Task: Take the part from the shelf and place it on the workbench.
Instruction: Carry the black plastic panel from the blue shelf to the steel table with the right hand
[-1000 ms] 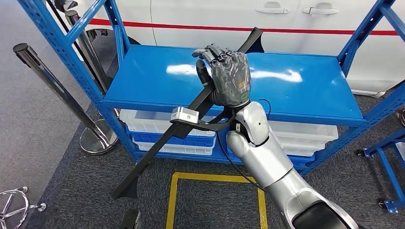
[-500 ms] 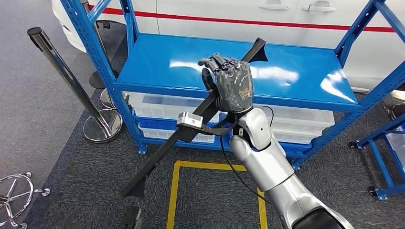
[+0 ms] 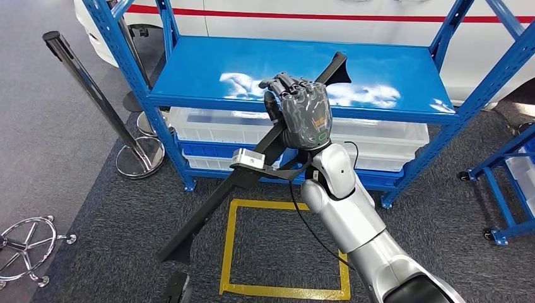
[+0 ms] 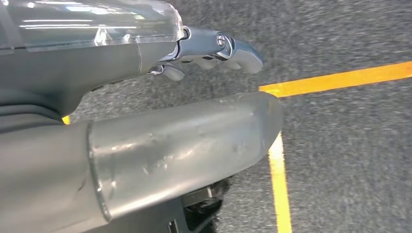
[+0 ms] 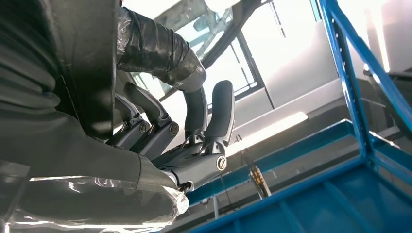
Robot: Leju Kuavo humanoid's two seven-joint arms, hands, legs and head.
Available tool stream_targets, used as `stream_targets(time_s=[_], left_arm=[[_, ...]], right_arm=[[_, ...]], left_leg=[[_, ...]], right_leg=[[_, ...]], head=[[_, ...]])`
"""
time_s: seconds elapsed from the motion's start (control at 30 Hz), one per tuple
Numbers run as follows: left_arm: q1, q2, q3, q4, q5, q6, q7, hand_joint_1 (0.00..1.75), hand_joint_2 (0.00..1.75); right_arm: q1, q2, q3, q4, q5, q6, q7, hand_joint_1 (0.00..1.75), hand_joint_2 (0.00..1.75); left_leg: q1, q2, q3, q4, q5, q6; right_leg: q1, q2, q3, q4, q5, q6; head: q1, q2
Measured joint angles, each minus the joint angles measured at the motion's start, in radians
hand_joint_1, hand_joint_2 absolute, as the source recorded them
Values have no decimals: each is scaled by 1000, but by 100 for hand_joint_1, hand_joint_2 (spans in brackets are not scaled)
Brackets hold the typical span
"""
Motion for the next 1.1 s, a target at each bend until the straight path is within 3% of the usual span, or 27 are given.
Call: stream_targets(time_s=[0.03,0.1,0.17,0.23,0.27,0.3,0.37,0.4,0.43,0.47,0.5,0.57,0.63,0.7,0.77,0.8,0.87,0.93,0.97,1.0,1.03,1.1], left_arm=[[-1,0,0,0,0,0,0,0,0],[-4,-1,0,0,0,-2,0,0,0],[-5,-2,0,0,1,-3,0,0,0],[-4,-4,0,1,2,-4,0,0,0],[-4,-5,0,1,2,-4,-1,0,0],[-4,-6,0,1,2,-5,-1,0,0],[-5,-7,0,1,2,-6,-2,0,0],[-5,-7,0,1,2,-6,-3,0,0],[-4,-7,0,1,2,-6,-3,0,0],[-3,-7,0,1,3,-7,-4,0,0],[-3,-7,0,2,4,-7,-6,0,0],[-3,-8,0,2,6,-9,-14,0,0],[-3,-9,0,2,7,-15,-28,0,0],[-3,-10,0,2,6,-24,-43,0,0],[-2,-10,0,2,5,-29,-50,0,0],[-1,-10,0,2,4,-30,-52,0,0],[0,-10,0,2,3,-32,-53,0,0],[4,-10,0,2,3,-33,-53,0,0],[5,-10,0,2,2,-33,-53,0,0],[6,-10,0,2,1,-33,-54,0,0],[6,-10,0,2,0,-33,-54,0,0],[4,-9,0,2,-1,-34,-55,0,0]], right_arm=[[-1,0,0,0,2,0,0,175,175],[-3,1,0,0,6,0,0,175,175],[-4,3,-1,2,9,0,1,175,175],[-4,4,-1,3,10,0,2,175,175],[-4,4,-1,4,12,0,2,175,175],[-4,4,-2,4,14,0,2,175,175],[-2,4,-2,5,18,0,2,175,175],[0,3,-2,5,20,0,2,175,175],[3,3,-2,6,21,0,3,175,175],[5,3,-2,6,21,0,2,175,175],[7,3,-2,7,22,0,2,175,175],[8,3,-2,6,23,0,1,175,175],[9,3,-2,5,25,0,0,175,175],[12,3,-3,5,26,0,0,175,175],[16,3,-3,5,28,0,0,175,175],[17,3,-3,5,28,0,0,175,175],[19,3,-3,5,30,0,0,175,175],[25,3,-3,5,31,0,0,175,175],[27,3,-3,5,32,0,0,175,175],[29,3,-3,5,33,0,0,175,175],[30,3,-3,5,35,0,0,175,175],[30,3,-3,5,39,0,0,175,175]], left_leg=[[-1,0,49,-59,9,4],[-6,-1,137,-184,-4,11],[-13,-3,163,-238,-15,17],[-9,-1,154,-246,7,28],[-6,2,147,-251,20,37],[-3,4,137,-255,33,44],[-3,6,112,-255,53,51],[-3,7,98,-254,62,51],[-3,7,85,-252,70,50],[-3,7,74,-251,77,48],[-3,7,65,-250,84,45],[-3,8,52,-248,92,36],[-4,8,46,-249,102,24],[-5,8,44,-253,112,10],[-4,7,34,-236,96,1],[-4,6,20,-201,71,-2],[-2,6,-32,-73,-1,-8],[-2,6,-70,37,-39,-12],[-2,6,-65,41,-29,-12],[-2,6,-41,5,-4,-10],[-2,6,-2,-60,27,-6],[-6,5,69,-181,60,4]], right_leg=[[0,0,-14,5,9,3],[1,-2,-33,12,25,12],[-1,-3,-38,8,45,24],[-2,-1,-43,3,48,36],[-3,2,-51,17,26,42],[-4,4,-63,52,-14,48],[-10,5,-95,173,-111,59],[-12,5,-106,233,-138,64],[-15,5,-105,269,-142,68],[-17,5,-90,274,-129,70],[-19,5,-54,239,-105,70],[-19,7,43,108,-81,65],[-13,9,103,12,-90,54],[-10,10,108,-8,-92,41],[-14,7,107,-17,-81,22],[-15,5,107,-22,-76,12],[-12,2,101,-23,-69,-1],[-7,2,93,-18,-66,-5],[-6,2,89,-13,-65,-5],[-5,3,86,-8,-66,-5],[-4,3,83,-3,-67,-4],[-2,5,76,6,-69,2]], head=[[0,0],[0,0],[0,0],[0,0],[0,0],[1,0],[1,0],[1,0],[1,0],[1,0],[1,0],[1,0],[0,0],[0,0],[0,0],[0,0],[0,0],[0,0],[0,0],[0,0],[0,0],[0,0]])
